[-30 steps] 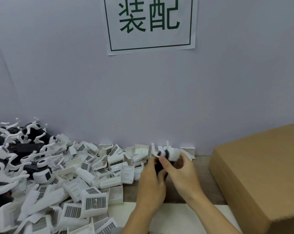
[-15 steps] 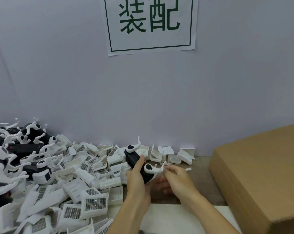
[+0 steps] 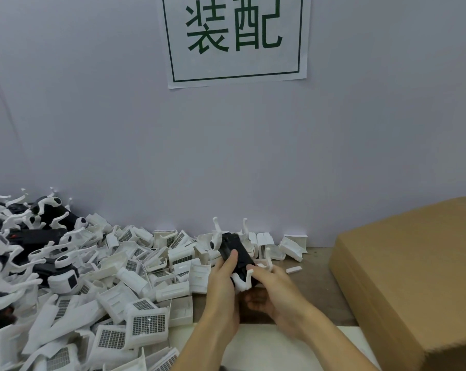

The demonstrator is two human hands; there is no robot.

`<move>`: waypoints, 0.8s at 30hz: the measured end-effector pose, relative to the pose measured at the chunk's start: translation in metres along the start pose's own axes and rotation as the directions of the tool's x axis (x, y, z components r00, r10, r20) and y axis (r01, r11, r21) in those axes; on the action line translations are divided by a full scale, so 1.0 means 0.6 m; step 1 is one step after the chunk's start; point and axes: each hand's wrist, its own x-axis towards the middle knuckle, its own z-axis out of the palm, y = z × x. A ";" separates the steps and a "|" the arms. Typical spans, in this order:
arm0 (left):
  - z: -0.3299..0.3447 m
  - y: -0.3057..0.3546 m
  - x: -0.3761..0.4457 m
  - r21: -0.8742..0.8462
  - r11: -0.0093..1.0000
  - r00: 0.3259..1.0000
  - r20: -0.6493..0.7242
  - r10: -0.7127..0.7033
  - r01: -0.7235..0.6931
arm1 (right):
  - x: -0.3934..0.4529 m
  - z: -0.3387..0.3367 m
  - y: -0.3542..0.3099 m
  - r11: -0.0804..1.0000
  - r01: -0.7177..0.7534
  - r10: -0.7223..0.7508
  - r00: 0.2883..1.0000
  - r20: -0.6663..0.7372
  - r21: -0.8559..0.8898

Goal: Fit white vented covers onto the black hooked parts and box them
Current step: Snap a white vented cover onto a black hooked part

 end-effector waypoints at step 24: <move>-0.007 -0.005 0.006 0.023 0.999 0.999 0.028 0.047 -0.047 | 0.009 -0.006 0.007 0.991 -0.017 0.014 1.000 -0.023 -0.135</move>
